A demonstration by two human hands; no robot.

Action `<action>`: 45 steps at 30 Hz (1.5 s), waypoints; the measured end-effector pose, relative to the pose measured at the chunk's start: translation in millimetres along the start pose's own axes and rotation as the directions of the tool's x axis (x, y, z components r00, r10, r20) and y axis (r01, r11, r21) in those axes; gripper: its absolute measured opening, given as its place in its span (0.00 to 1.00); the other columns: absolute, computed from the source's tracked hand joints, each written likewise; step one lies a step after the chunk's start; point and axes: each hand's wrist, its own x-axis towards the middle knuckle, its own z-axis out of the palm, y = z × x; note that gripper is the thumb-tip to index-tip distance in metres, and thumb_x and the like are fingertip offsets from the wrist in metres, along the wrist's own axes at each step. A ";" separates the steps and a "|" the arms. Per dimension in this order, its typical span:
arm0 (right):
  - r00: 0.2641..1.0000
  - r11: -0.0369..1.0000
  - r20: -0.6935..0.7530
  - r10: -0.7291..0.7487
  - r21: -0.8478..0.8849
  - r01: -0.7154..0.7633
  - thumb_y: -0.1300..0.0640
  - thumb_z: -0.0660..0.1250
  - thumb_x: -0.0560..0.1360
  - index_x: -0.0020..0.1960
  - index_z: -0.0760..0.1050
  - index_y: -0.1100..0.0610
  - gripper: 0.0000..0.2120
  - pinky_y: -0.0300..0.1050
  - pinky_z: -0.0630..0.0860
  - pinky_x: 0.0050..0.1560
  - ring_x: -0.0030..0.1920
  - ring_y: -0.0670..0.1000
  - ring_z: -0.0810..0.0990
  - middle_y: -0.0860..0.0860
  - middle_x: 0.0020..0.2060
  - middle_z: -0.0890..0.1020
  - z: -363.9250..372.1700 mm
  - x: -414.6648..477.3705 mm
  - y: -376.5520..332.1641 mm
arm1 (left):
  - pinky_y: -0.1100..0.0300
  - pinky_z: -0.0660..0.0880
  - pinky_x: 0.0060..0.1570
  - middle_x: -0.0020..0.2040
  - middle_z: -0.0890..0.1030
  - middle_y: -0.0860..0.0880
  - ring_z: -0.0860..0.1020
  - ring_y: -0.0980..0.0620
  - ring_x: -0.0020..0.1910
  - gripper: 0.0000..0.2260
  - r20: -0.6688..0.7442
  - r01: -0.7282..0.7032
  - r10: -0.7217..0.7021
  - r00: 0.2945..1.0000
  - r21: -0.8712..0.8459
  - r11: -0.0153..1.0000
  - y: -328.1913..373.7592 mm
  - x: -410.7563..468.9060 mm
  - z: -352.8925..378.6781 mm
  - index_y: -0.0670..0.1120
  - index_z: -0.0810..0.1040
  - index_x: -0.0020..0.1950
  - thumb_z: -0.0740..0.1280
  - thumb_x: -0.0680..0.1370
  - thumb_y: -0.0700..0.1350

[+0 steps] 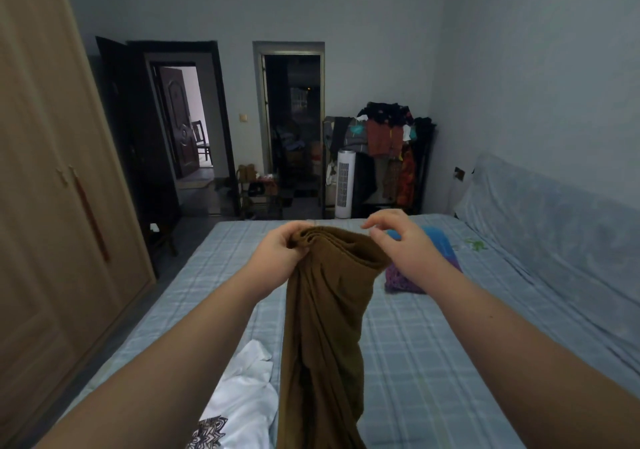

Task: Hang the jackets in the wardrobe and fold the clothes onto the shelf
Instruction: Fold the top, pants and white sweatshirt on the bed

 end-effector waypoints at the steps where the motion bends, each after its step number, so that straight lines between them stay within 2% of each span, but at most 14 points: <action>1: 0.999 0.999 0.049 0.006 -0.046 -0.004 0.53 0.64 0.80 0.54 0.80 0.45 0.07 0.41 0.70 0.60 0.59 0.42 0.73 0.42 0.58 0.75 0.9 0.6 -1.9 | 0.54 0.77 0.61 0.59 0.83 0.49 0.80 0.51 0.59 0.13 -0.009 -0.001 0.001 1.000 -0.007 1.000 -0.5 0.3 0.6 0.49 0.82 0.60 0.65 0.80 0.36; 4: 0.987 0.988 0.140 0.081 -0.139 -0.062 0.51 0.64 0.80 0.57 0.79 0.44 0.08 0.47 0.74 0.62 0.56 0.41 0.76 0.43 0.57 0.77 6.3 0.3 -1.8 | 0.52 0.78 0.60 0.56 0.84 0.47 0.82 0.50 0.57 0.13 -0.056 0.011 -0.014 0.998 -0.053 0.999 -1.1 0.3 2.8 0.46 0.81 0.61 0.64 0.81 0.35; 6: 0.983 0.991 0.139 0.122 -0.066 -0.114 0.53 0.64 0.80 0.57 0.76 0.43 0.07 0.48 0.80 0.57 0.51 0.44 0.80 0.44 0.53 0.79 8.3 -6.9 -3.2 | 0.51 0.78 0.61 0.56 0.84 0.47 0.82 0.51 0.57 0.14 -0.073 0.025 -0.029 0.997 -0.057 0.998 -2.6 0.4 1.5 0.46 0.80 0.62 0.63 0.81 0.34; 9: 0.996 0.998 0.081 0.022 0.059 -0.026 0.53 0.64 0.80 0.56 0.73 0.41 0.08 0.52 0.83 0.50 0.48 0.49 0.82 0.46 0.52 0.80 6.9 -21.4 -5.1 | 0.51 0.77 0.63 0.57 0.84 0.48 0.81 0.51 0.58 0.15 -0.079 0.051 -0.053 0.995 -0.032 0.998 -6.7 1.4 -4.2 0.46 0.79 0.63 0.63 0.81 0.34; 11: 0.989 0.995 0.127 -0.070 0.086 0.059 0.53 0.65 0.80 0.56 0.74 0.41 0.08 0.45 0.82 0.47 0.49 0.45 0.81 0.44 0.55 0.79 5.4 -30.2 -9.2 | 0.50 0.76 0.64 0.57 0.83 0.48 0.81 0.51 0.58 0.14 -0.088 0.065 -0.065 0.994 -0.008 0.998 -8.6 2.5 -8.1 0.46 0.79 0.63 0.63 0.81 0.35; 15: 0.950 0.973 0.298 -0.093 -0.173 0.150 0.50 0.64 0.80 0.58 0.79 0.42 0.09 0.39 0.78 0.57 0.59 0.38 0.75 0.35 0.64 0.71 4.9 -29.6 -5.5 | 0.48 0.75 0.64 0.57 0.83 0.49 0.80 0.51 0.59 0.13 -0.091 0.062 -0.060 0.994 0.018 0.998 -8.5 4.8 -11.8 0.48 0.79 0.63 0.63 0.81 0.37; 18: 0.907 0.963 0.420 -0.015 -0.237 0.126 0.47 0.63 0.80 0.64 0.76 0.40 0.13 0.39 0.78 0.56 0.56 0.38 0.76 0.33 0.60 0.72 1.0 -27.6 -4.5 | 0.47 0.76 0.64 0.56 0.83 0.49 0.80 0.50 0.58 0.11 -0.085 0.071 -0.068 0.994 0.036 0.997 -9.4 5.8 -16.3 0.49 0.79 0.61 0.63 0.82 0.39; 20: 0.892 0.947 0.453 -0.007 -0.282 0.151 0.50 0.64 0.80 0.61 0.77 0.41 0.11 0.41 0.78 0.55 0.53 0.39 0.77 0.36 0.54 0.76 -1.2 -26.5 -6.3 | 0.45 0.76 0.64 0.57 0.82 0.47 0.80 0.49 0.59 0.11 -0.045 0.086 -0.085 0.995 0.018 0.996 -11.6 5.3 -20.7 0.50 0.78 0.62 0.64 0.81 0.39; 30: 0.982 0.963 0.178 -0.069 -0.244 0.112 0.53 0.64 0.80 0.47 0.72 0.45 0.05 0.51 0.80 0.48 0.44 0.47 0.80 0.48 0.43 0.80 -4.1 -10.4 -18.9 | 0.45 0.75 0.65 0.61 0.80 0.44 0.80 0.46 0.61 0.14 0.036 0.095 -0.094 0.995 -0.048 0.994 1.8 1.5 -30.6 0.49 0.74 0.66 0.62 0.82 0.38; 35: 0.996 0.996 -0.007 -0.084 0.001 0.084 0.56 0.65 0.80 0.55 0.67 0.40 0.11 0.58 0.82 0.48 0.47 0.54 0.81 0.53 0.48 0.79 -5.0 0.4 -30.2 | 0.61 0.75 0.58 0.62 0.78 0.50 0.77 0.54 0.61 0.13 0.002 0.001 -0.001 1.000 0.172 0.985 28.5 -2.6 -27.5 0.49 0.71 0.69 0.59 0.84 0.43; 39: 0.991 0.938 0.133 0.018 0.341 -0.062 0.60 0.69 0.78 0.74 0.61 0.38 0.32 0.53 0.80 0.58 0.59 0.52 0.80 0.52 0.62 0.76 -18.0 8.2 -41.9 | 0.60 0.71 0.57 0.59 0.78 0.53 0.76 0.54 0.59 0.13 -0.063 -0.057 0.076 0.995 0.262 0.963 51.0 -7.5 -28.2 0.50 0.70 0.70 0.56 0.85 0.47; 41: 0.975 0.934 0.223 -0.021 0.353 -0.061 0.66 0.70 0.75 0.77 0.58 0.40 0.39 0.51 0.78 0.60 0.61 0.50 0.80 0.50 0.63 0.77 -24.4 6.3 -49.1 | 0.62 0.71 0.55 0.58 0.78 0.54 0.76 0.56 0.58 0.13 -0.099 -0.082 0.111 0.989 0.256 0.963 60.7 -10.7 -30.0 0.51 0.70 0.69 0.55 0.86 0.47; 43: 0.979 0.972 0.200 -0.027 0.232 -0.021 0.67 0.71 0.74 0.76 0.62 0.44 0.37 0.50 0.78 0.61 0.60 0.47 0.80 0.48 0.62 0.78 -30.5 3.0 -59.0 | 0.66 0.71 0.51 0.57 0.78 0.55 0.76 0.59 0.57 0.12 -0.104 -0.122 0.151 0.983 0.245 0.962 69.5 -16.2 -31.8 0.52 0.70 0.69 0.55 0.86 0.47; 45: 0.991 0.984 0.130 -0.016 0.177 -0.007 0.65 0.72 0.74 0.67 0.73 0.50 0.25 0.51 0.78 0.61 0.58 0.48 0.81 0.49 0.57 0.82 -38.9 1.2 -70.0 | 0.71 0.71 0.50 0.57 0.77 0.57 0.76 0.63 0.56 0.13 -0.084 -0.165 0.188 0.978 0.226 0.960 79.3 -23.7 -33.2 0.53 0.69 0.69 0.55 0.85 0.46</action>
